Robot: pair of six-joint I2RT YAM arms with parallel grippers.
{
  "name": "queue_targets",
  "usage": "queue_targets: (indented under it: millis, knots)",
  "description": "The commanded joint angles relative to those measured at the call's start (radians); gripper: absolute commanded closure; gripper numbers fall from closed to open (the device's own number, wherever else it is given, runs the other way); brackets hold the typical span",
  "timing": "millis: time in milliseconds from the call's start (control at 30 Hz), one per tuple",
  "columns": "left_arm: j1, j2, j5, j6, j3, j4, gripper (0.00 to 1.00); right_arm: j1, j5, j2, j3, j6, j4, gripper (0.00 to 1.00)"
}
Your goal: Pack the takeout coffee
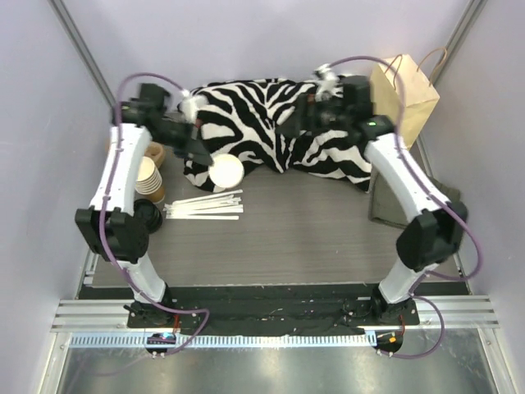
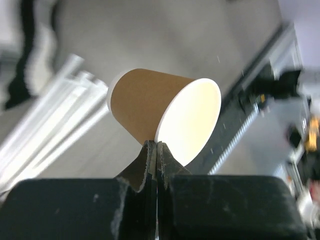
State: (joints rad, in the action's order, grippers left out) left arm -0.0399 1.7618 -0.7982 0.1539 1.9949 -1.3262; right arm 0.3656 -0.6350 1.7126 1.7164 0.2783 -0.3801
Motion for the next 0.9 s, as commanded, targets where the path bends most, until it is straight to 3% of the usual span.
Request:
queue_targets:
  millis: [0,167,267,500,867]
  knots:
    - [-0.181,-0.012,0.002,0.081,-0.148,-0.076,1.00,-0.148,-0.008,-0.183,-0.135,-0.170,-0.181,0.00]
    - [-0.374,0.065,-0.065,0.090,-0.269,0.039,1.00,-0.163,0.078,-0.333,-0.369,-0.254,-0.263,0.00]
    - [-0.431,0.116,-0.119,0.053,-0.288,0.103,1.00,-0.172,0.107,-0.407,-0.448,-0.272,-0.261,0.00]
    - [-0.480,0.240,-0.130,-0.034,-0.295,0.212,1.00,-0.202,0.103,-0.393,-0.442,-0.274,-0.278,0.00]
    - [-0.494,0.287,-0.061,-0.139,-0.346,0.364,1.00,-0.203,0.092,-0.364,-0.417,-0.274,-0.273,0.00]
